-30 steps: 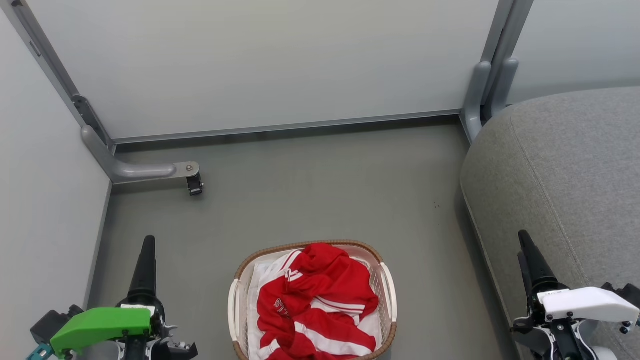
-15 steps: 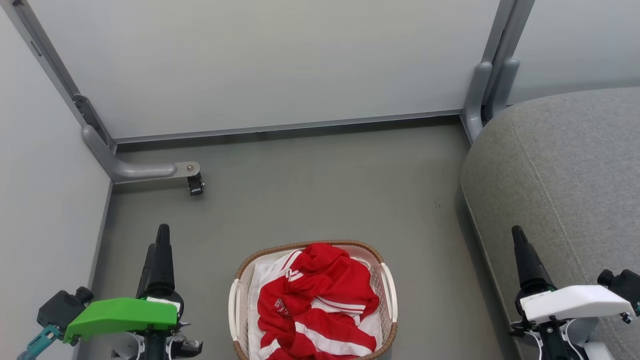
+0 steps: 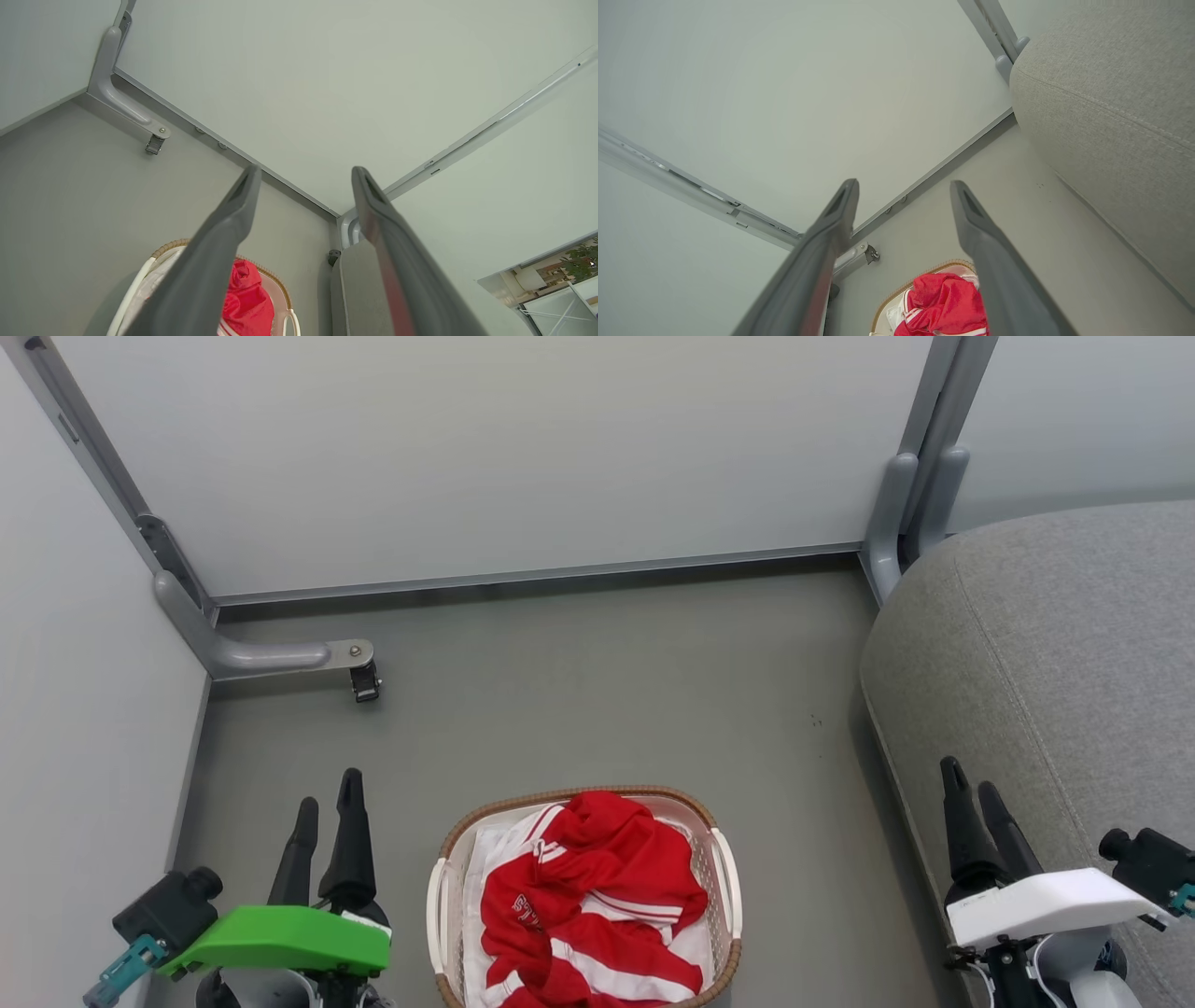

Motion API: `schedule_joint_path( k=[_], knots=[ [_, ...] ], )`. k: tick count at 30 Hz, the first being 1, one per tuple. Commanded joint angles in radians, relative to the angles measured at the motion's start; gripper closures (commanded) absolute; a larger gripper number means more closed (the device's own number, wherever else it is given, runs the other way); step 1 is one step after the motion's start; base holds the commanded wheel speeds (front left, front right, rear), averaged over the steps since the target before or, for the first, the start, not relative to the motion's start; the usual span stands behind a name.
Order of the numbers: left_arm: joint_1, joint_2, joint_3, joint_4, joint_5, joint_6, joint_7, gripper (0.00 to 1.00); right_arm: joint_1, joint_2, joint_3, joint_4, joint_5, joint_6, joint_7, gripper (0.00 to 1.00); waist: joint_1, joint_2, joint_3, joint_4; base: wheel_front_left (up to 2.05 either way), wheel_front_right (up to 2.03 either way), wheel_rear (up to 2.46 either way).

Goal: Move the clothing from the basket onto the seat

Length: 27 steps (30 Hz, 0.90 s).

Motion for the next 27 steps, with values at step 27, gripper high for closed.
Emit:
schedule_joint_path(
  k=[27],
  knots=[
    [0.028,0.008,-0.042,0.060,0.344,0.016,-0.081,0.00,0.022,-0.009,0.042,0.038,-0.380,0.000,-0.084,0.00,0.0000,-0.0001,-0.005,0.004,0.00,0.00,0.00]
  ],
)
